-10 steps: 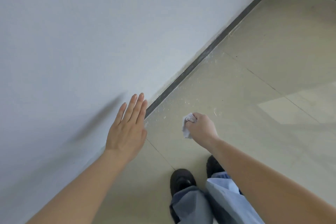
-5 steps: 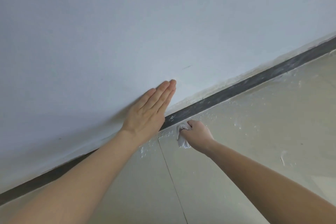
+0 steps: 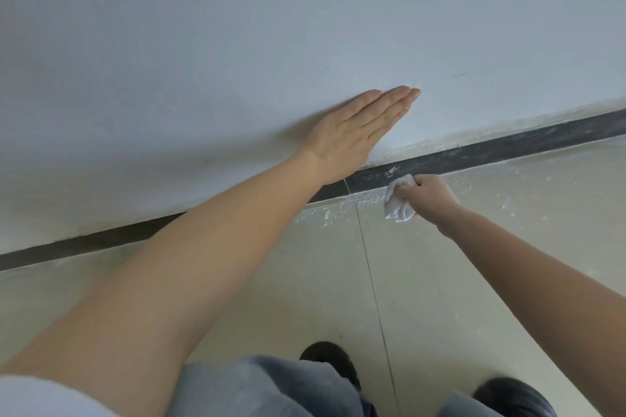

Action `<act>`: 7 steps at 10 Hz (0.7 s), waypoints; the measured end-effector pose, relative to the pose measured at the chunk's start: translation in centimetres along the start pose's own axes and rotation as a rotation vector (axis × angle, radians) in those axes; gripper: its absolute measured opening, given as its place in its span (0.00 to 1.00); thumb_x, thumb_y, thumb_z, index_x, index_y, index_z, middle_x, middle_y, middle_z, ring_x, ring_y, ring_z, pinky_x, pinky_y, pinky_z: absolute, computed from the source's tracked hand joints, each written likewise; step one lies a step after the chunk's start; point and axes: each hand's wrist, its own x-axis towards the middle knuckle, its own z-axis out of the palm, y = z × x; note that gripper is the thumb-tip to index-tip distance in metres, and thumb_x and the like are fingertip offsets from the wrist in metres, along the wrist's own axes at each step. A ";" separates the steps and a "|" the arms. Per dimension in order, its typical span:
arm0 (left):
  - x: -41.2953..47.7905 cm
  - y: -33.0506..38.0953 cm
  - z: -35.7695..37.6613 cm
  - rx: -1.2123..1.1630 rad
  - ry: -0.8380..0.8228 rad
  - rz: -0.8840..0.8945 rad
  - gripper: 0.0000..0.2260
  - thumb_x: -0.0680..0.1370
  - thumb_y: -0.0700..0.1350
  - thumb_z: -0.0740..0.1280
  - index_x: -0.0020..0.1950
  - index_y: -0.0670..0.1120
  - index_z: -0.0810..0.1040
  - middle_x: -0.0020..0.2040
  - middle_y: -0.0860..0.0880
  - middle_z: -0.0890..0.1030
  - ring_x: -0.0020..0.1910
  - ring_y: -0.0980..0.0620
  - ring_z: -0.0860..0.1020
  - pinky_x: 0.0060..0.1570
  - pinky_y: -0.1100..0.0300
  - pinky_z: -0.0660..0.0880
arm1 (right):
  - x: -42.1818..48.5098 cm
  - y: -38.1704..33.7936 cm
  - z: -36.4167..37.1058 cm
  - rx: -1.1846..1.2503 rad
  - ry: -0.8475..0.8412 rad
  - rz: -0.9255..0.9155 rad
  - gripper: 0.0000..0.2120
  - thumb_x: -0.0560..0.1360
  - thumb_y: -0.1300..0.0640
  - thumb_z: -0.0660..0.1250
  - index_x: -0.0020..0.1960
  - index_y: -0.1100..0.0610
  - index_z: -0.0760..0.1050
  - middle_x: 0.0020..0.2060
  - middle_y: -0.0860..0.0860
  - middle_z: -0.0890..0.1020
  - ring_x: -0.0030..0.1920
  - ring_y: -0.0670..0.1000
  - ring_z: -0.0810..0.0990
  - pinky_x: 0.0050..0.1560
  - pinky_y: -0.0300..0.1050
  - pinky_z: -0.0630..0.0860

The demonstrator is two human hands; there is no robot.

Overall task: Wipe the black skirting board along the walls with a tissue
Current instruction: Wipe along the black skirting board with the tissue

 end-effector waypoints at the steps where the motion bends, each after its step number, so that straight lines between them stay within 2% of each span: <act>1: 0.2 -0.4 0.3 0.018 0.047 -0.002 0.29 0.76 0.37 0.43 0.78 0.43 0.44 0.79 0.52 0.49 0.77 0.54 0.50 0.74 0.54 0.42 | 0.4 0.5 0.7 0.108 0.006 0.072 0.09 0.72 0.62 0.61 0.37 0.59 0.78 0.32 0.52 0.81 0.37 0.52 0.80 0.40 0.44 0.78; 2: 0.2 -0.7 0.6 0.058 0.058 0.001 0.28 0.77 0.37 0.42 0.78 0.43 0.42 0.79 0.53 0.49 0.77 0.55 0.50 0.72 0.54 0.38 | 0.8 1.1 1.8 0.209 -0.011 0.137 0.07 0.73 0.60 0.61 0.40 0.58 0.78 0.35 0.53 0.81 0.39 0.53 0.80 0.37 0.44 0.78; 3: 0.3 -0.3 1.5 0.057 0.135 -0.051 0.28 0.77 0.36 0.43 0.78 0.43 0.45 0.78 0.54 0.50 0.77 0.53 0.49 0.73 0.55 0.38 | 1.2 1.0 3.3 0.311 -0.034 0.213 0.06 0.74 0.58 0.61 0.42 0.57 0.77 0.37 0.54 0.80 0.37 0.53 0.79 0.33 0.42 0.76; 4: 0.3 -0.2 2.2 0.112 0.175 -0.034 0.28 0.77 0.35 0.42 0.78 0.43 0.45 0.78 0.53 0.47 0.76 0.50 0.42 0.74 0.55 0.37 | 2.1 0.6 4.6 0.444 -0.050 0.281 0.12 0.76 0.59 0.58 0.44 0.59 0.79 0.36 0.55 0.80 0.34 0.53 0.78 0.33 0.40 0.77; 5: 0.4 -0.9 1.7 0.090 0.185 -0.043 0.28 0.77 0.35 0.41 0.78 0.42 0.44 0.78 0.52 0.45 0.75 0.49 0.41 0.74 0.55 0.38 | 3.0 0.4 6.2 0.583 -0.075 0.340 0.13 0.77 0.61 0.56 0.52 0.62 0.79 0.43 0.57 0.80 0.35 0.51 0.78 0.39 0.43 0.81; 6: 0.1 -0.7 1.9 0.088 0.186 -0.024 0.28 0.78 0.34 0.41 0.78 0.42 0.45 0.78 0.51 0.44 0.76 0.49 0.42 0.74 0.55 0.39 | 3.2 0.3 8.0 0.754 -0.095 0.410 0.16 0.78 0.61 0.59 0.64 0.61 0.70 0.50 0.57 0.75 0.40 0.51 0.78 0.40 0.44 0.81; 7: 0.1 -1.2 1.4 0.085 0.204 0.031 0.28 0.77 0.35 0.43 0.78 0.43 0.45 0.78 0.51 0.44 0.76 0.50 0.44 0.74 0.55 0.39 | 3.1 0.0 9.4 0.910 -0.116 0.439 0.19 0.78 0.63 0.58 0.69 0.61 0.65 0.52 0.57 0.72 0.40 0.51 0.77 0.42 0.45 0.81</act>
